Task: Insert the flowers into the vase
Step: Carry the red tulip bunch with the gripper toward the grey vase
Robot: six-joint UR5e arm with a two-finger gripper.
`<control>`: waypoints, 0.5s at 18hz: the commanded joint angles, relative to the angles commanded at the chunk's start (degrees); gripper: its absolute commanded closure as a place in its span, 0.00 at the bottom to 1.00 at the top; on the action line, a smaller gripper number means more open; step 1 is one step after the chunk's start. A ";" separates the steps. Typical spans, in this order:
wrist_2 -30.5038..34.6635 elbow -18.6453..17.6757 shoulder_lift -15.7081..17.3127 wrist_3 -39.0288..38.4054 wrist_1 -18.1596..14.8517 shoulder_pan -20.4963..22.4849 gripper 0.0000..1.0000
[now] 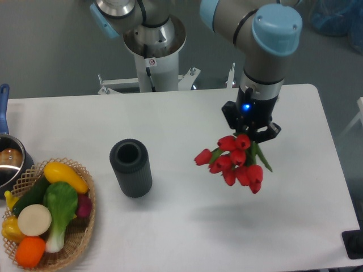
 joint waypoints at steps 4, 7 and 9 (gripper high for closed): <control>-19.75 -0.35 0.89 -9.47 2.11 0.00 1.00; -34.47 -0.53 -0.25 -13.27 4.38 -0.09 1.00; -35.02 -0.09 -1.75 -16.77 9.65 -1.40 1.00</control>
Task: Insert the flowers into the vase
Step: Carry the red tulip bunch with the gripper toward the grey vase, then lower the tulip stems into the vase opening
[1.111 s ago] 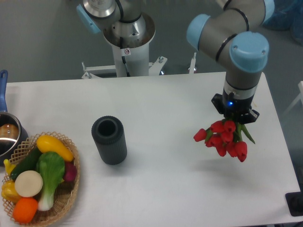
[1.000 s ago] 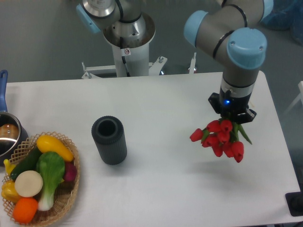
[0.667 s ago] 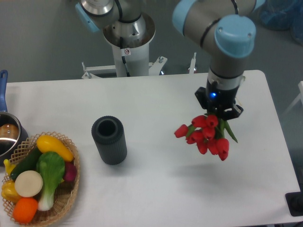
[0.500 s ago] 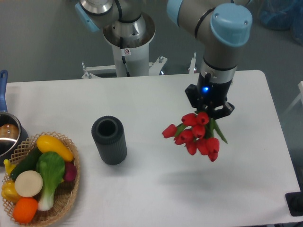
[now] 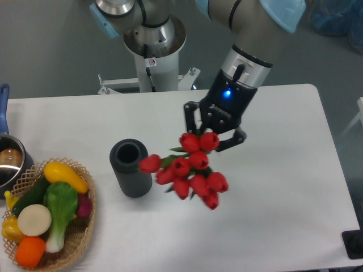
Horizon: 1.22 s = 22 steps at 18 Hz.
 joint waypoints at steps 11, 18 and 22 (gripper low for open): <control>-13.70 -1.31 0.78 -12.41 10.57 -1.94 0.99; -14.94 -6.14 3.07 -10.40 11.01 -0.10 0.99; -15.29 -8.52 3.16 -6.44 11.19 1.75 0.99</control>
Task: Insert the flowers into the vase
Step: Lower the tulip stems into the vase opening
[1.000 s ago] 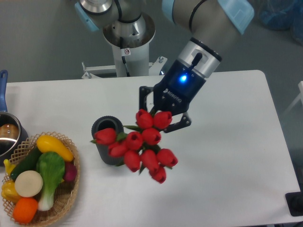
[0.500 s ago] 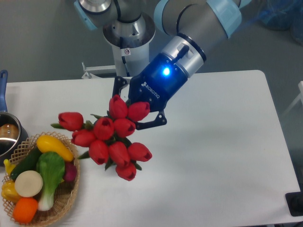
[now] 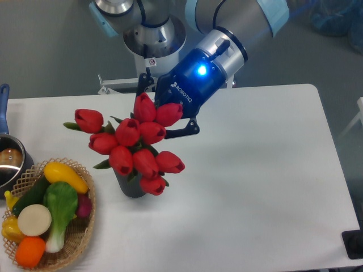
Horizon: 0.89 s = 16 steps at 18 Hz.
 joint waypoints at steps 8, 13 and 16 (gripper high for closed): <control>-0.79 -7.82 2.81 0.70 0.26 3.34 0.96; -1.06 -9.32 3.87 0.00 0.09 3.08 0.95; -1.06 -9.41 4.04 0.00 0.09 2.99 0.95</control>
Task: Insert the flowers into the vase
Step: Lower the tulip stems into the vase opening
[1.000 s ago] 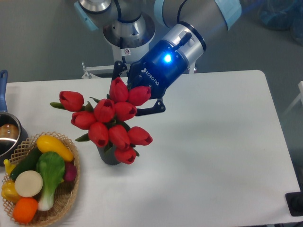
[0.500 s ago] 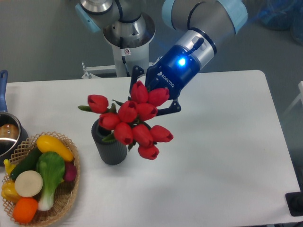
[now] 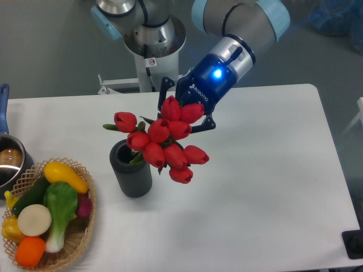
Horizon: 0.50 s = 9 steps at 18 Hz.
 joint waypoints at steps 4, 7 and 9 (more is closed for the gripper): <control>0.00 0.00 -0.70 0.44 0.96 -0.26 0.94; 0.00 -0.09 -1.66 0.61 2.46 -0.53 0.92; 0.00 -0.09 -2.37 1.23 2.46 -0.61 0.92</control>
